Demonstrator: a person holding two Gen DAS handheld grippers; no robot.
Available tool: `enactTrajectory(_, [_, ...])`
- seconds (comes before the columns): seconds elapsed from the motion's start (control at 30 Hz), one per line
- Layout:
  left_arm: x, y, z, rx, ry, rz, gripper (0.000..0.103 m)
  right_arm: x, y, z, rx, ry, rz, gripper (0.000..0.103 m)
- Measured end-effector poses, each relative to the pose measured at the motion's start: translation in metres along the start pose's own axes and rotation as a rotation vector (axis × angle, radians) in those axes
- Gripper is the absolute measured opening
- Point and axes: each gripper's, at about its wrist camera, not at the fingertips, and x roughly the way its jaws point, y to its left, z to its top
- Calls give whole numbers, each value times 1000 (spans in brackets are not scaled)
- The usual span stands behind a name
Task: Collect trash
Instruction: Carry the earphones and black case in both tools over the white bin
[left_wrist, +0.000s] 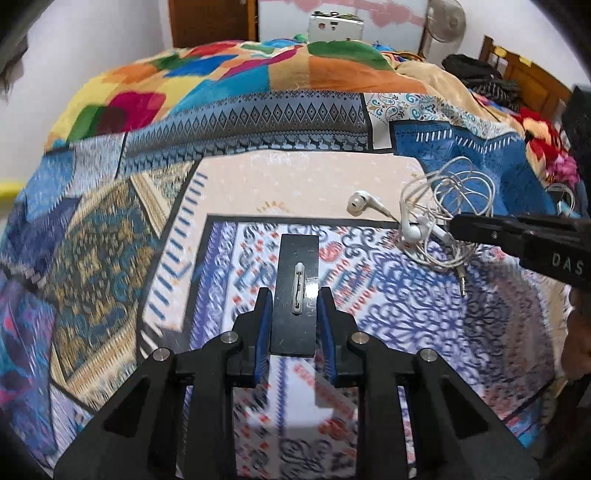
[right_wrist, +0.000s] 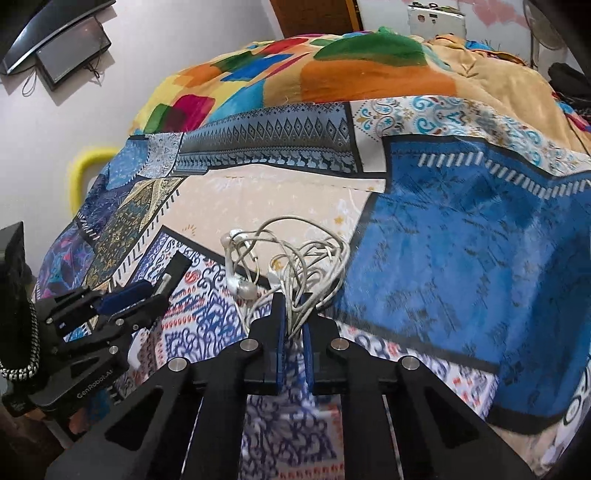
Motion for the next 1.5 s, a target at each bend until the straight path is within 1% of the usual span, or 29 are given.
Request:
enactTrajectory(0.13, [-15,-11,-8,-18,4,-6,24,-23,5,-4,-20,-27,-27,6])
enactTrajectory(0.23, [-39,-18,-14,-49,-27,-28,24,-44,8,-5,-29,-46,-30,6])
enactTrajectory(0.43, [-103,-35,-19,-54,-109,-44,24,-94,23,-8,-63,-103,-44,6])
enactTrajectory(0.67, [-181,-60,-28,-30,-196,-18,24,-156,49,-15,-92,-179,-16,6])
enactTrajectory(0.77, [-212,-64,-35,-44,-226,-21,24,-181,64,-23,-116,-207,-7,6])
enactTrajectory(0.93, [-261,-66,-57,-57,-272,-5,24,-219,93,-41,-166,-247,13,6])
enactTrajectory(1.13, [-306,-59,-89,-75,-294,33,24,-246,125,-72,-203,-251,54,6])
enactTrajectory(1.4, [-354,-33,-142,-148,-316,87,24,-258,167,-111,-238,-224,120,6])
enactTrajectory(1.5, [-368,-21,-161,-178,-322,108,24,-260,183,-123,-262,-216,130,6])
